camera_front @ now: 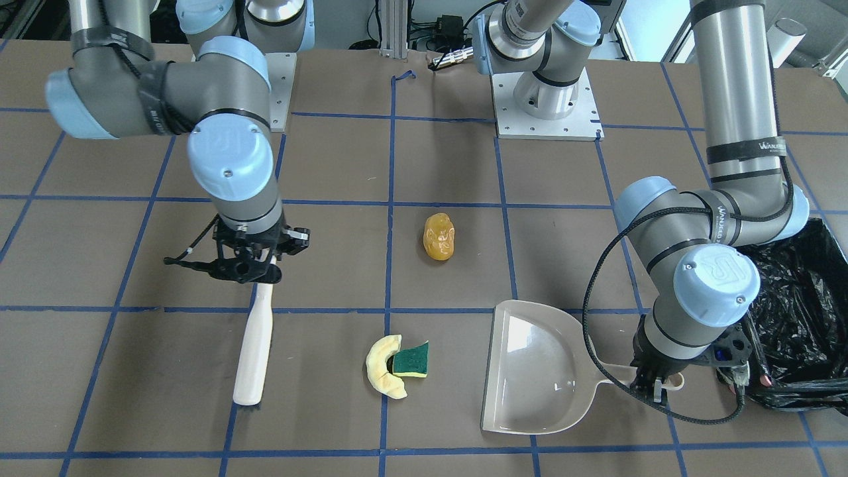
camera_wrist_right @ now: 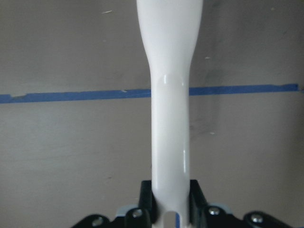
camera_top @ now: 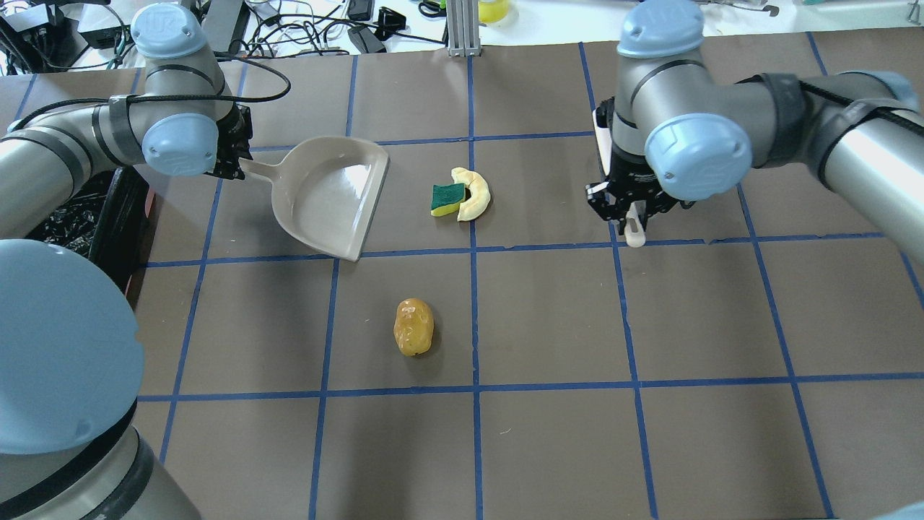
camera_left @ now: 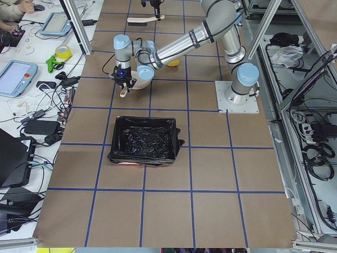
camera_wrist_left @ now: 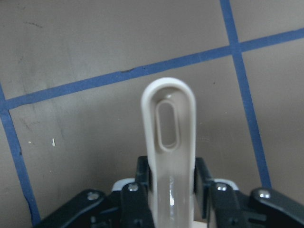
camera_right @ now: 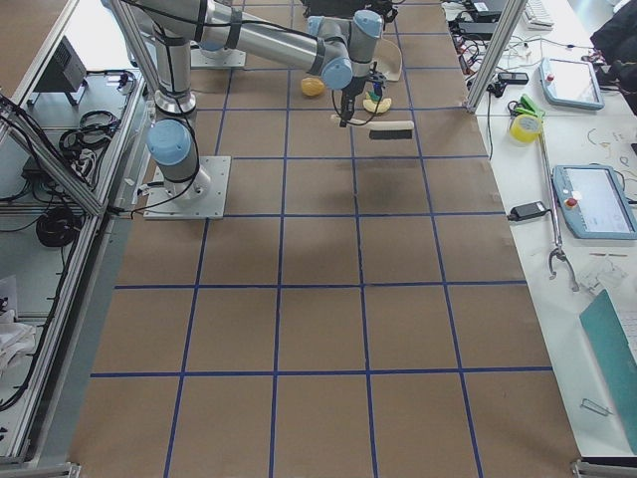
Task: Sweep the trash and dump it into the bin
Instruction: 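Sweep the sponge and yellow piece into the dustpan with the right gripper's brush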
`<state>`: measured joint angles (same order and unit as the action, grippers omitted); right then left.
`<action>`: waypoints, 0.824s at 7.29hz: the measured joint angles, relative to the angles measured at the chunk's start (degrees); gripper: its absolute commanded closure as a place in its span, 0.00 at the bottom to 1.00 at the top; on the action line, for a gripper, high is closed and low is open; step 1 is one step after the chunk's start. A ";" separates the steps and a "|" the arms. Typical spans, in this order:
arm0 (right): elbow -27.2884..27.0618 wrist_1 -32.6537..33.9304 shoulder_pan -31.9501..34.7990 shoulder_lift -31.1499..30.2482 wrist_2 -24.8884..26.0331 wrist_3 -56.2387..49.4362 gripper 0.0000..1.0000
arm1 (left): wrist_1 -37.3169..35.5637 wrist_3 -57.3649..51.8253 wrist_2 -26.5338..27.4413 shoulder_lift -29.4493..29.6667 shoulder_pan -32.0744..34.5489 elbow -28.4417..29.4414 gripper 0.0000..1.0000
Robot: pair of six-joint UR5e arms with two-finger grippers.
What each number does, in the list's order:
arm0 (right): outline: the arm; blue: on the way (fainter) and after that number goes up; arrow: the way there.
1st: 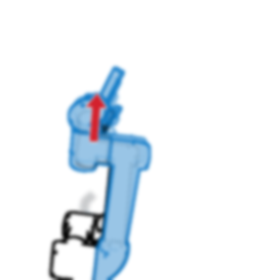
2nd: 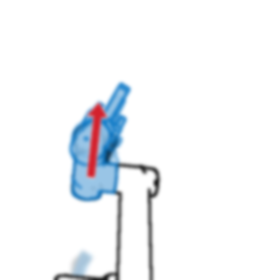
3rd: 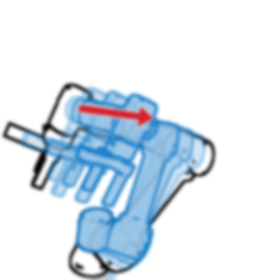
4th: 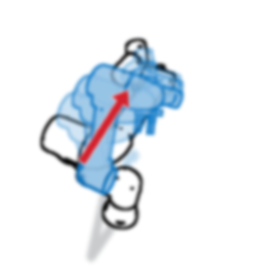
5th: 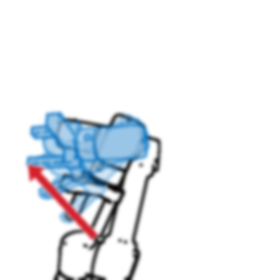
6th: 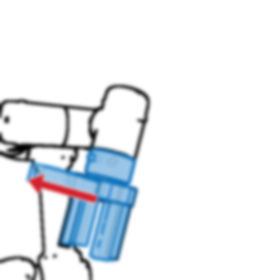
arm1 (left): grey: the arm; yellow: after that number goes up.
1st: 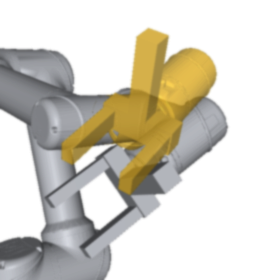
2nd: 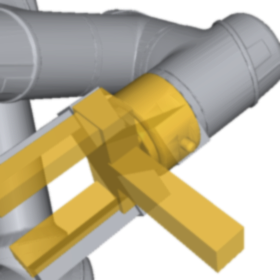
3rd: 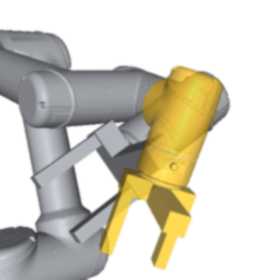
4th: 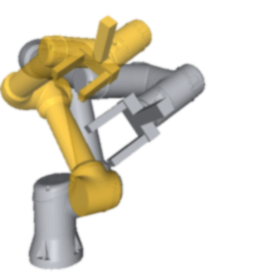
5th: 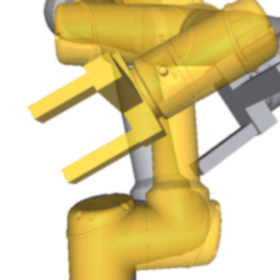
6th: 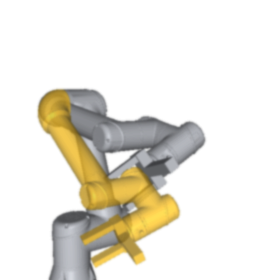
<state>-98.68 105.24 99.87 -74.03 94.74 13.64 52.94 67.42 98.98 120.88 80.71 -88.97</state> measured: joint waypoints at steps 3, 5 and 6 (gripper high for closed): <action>2.27 0.03 6.50 2.83 -3.42 9.38 0.95 | -0.03 1.86 2.91 -0.67 0.47 -0.15 1.00; 2.87 0.14 7.89 3.78 -4.00 10.94 0.95 | -0.32 7.33 5.25 -0.56 1.25 -0.26 1.00; 2.93 0.19 8.06 3.98 -4.27 11.61 0.95 | -0.43 8.82 5.78 -0.50 1.85 -0.29 1.00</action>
<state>-95.75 105.43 107.93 -70.05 90.48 25.25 52.51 76.24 104.77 120.38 82.56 -89.26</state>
